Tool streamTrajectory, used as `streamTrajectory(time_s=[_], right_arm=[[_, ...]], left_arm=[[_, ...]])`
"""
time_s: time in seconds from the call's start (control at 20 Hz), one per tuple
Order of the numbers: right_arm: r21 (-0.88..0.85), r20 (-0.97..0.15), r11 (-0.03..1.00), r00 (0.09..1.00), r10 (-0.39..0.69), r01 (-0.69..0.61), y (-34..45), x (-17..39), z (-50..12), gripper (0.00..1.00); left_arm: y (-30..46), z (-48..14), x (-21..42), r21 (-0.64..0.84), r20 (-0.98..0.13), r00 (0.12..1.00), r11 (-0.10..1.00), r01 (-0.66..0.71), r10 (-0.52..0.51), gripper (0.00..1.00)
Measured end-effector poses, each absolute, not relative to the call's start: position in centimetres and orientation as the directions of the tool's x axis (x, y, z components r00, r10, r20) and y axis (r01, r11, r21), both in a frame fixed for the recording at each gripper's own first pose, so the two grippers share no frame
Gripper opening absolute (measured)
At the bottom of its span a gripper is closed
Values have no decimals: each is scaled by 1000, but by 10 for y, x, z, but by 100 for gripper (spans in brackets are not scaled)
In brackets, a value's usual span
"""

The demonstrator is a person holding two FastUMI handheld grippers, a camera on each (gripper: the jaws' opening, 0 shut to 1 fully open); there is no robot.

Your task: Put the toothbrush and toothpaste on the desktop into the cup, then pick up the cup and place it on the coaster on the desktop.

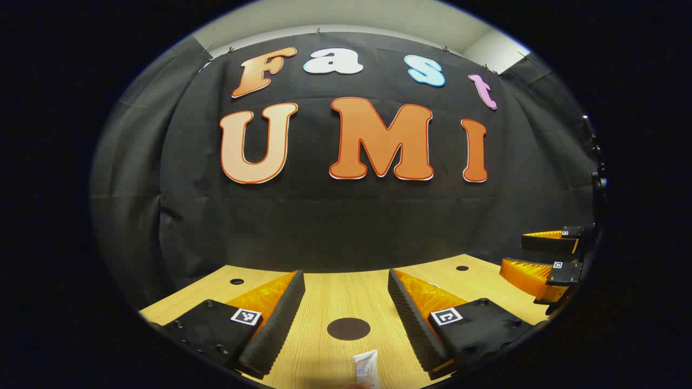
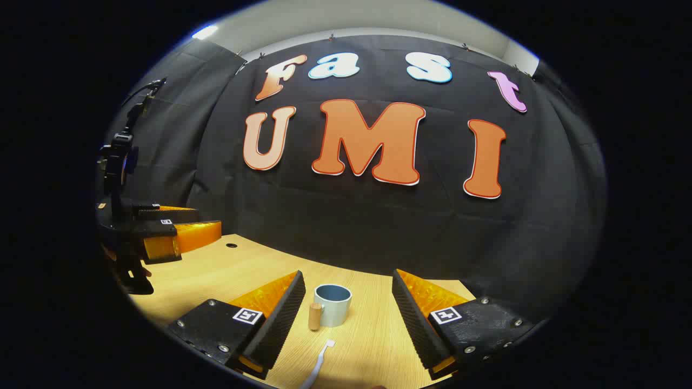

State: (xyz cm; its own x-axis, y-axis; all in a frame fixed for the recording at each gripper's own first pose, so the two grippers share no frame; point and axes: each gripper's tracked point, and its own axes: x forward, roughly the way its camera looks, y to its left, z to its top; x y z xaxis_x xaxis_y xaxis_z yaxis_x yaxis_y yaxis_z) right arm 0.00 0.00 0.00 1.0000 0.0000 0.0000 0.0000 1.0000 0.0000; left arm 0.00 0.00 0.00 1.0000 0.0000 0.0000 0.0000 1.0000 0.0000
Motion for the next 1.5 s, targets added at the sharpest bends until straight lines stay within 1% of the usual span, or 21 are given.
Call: streamTrajectory(time_s=[0.15, 0.25, 0.6, 0.75, 0.85, 1.0, 1.15, 1.3, 1.45, 1.5], right_arm=[[6, 1, 1000, 1000, 5, -5, 1, 2, 1, 96], [12, -3, 1000, 1000, 1, -1, 0, 2, 0, 94], [-7, -28, 1000, 999, 18, -18, 0, 4, 7, 94], [-10, -60, 1000, 998, 25, -26, 0, 5, 8, 94], [9, -103, 999, 994, 39, -38, 1, 7, 7, 94], [14, -197, 999, 979, 50, -48, 0, 7, -3, 94], [-5, -272, 997, 959, 76, -80, 3, 10, -8, 94], [26, -344, 993, 931, 121, -119, 12, 10, -18, 94], [56, -448, 988, 881, 152, -142, 17, 7, -37, 94], [63, -480, 987, 862, 162, -150, 21, 5, -45, 92]], left_arm=[[0, 1, 1, 6, 2, 1000, 1000, 0, 0, 98], [0, 0, 2, 9, -1, 1000, 1000, 3, -3, 98], [0, -3, 8, 26, -37, 999, 1000, 15, -14, 98], [1, -2, 11, 35, -66, 998, 999, 21, -18, 98], [0, 0, 16, 44, -91, 996, 999, 31, -27, 98], [1, -8, 19, 59, -151, 988, 997, 48, -38, 98], [-2, -23, 20, 76, -244, 968, 994, 76, -55, 98], [-2, -47, 19, 88, -366, 928, 990, 113, -74, 98], [-7, -69, 19, 88, -466, 880, 985, 146, -89, 99], [-8, -77, 17, 87, -495, 864, 984, 155, -93, 100]])
